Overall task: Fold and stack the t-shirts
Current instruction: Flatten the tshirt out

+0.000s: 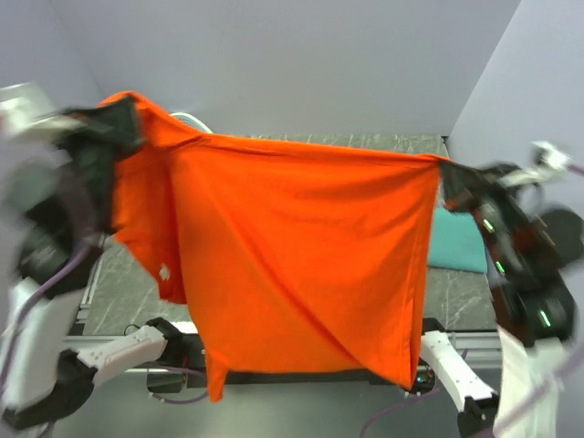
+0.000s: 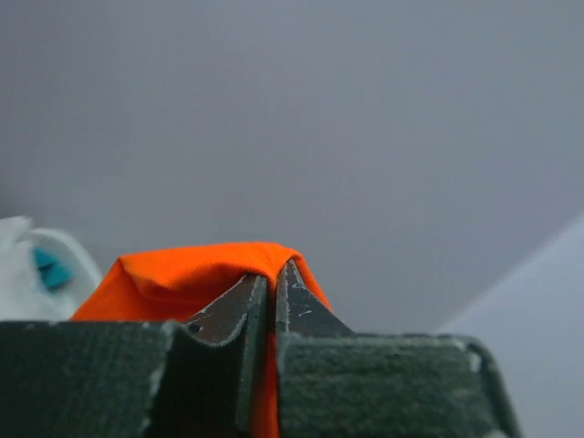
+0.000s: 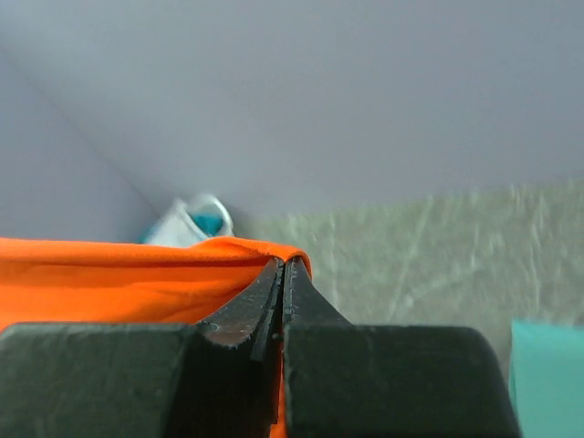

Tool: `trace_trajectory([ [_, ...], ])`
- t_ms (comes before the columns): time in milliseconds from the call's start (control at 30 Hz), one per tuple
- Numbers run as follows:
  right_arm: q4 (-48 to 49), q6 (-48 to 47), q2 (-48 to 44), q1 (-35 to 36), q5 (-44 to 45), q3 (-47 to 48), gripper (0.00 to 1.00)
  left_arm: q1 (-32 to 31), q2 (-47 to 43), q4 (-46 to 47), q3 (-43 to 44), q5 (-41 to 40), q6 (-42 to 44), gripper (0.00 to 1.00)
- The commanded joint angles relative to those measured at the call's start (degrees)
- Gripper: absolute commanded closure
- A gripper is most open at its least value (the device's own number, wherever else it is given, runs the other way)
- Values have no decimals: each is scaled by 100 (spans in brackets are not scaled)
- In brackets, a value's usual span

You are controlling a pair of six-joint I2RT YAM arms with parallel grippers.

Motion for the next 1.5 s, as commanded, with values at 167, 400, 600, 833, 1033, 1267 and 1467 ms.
trace_trajectory([
  [167, 1371, 131, 2069, -176, 49, -2407, 100, 898, 2086, 1648, -2665, 123, 538, 75],
  [400, 1385, -466, 5203, -431, -304, -1349, 69, 1726, 5729, 343, -732, 845, -210, 60],
  [600, 1348, -581, 5306, -422, -356, -1205, 38, 1717, 5879, 85, -555, 1141, -534, 1],
  [833, 1207, -353, 4813, -378, -251, -2161, 38, 1717, 4647, 385, -2173, 1300, -1140, 1],
  [1033, 1339, -282, 4997, -221, -251, -2691, 38, 1717, 4075, 683, -3097, 1958, -1431, 1],
  [1267, 1462, -185, 5278, -97, -338, -2867, 38, 1717, 4636, 798, -3143, 2469, -1616, 1],
  [1467, 1515, -97, 5287, -79, -338, -3016, 38, 1717, 5418, 902, -2712, 2662, -1642, 7],
])
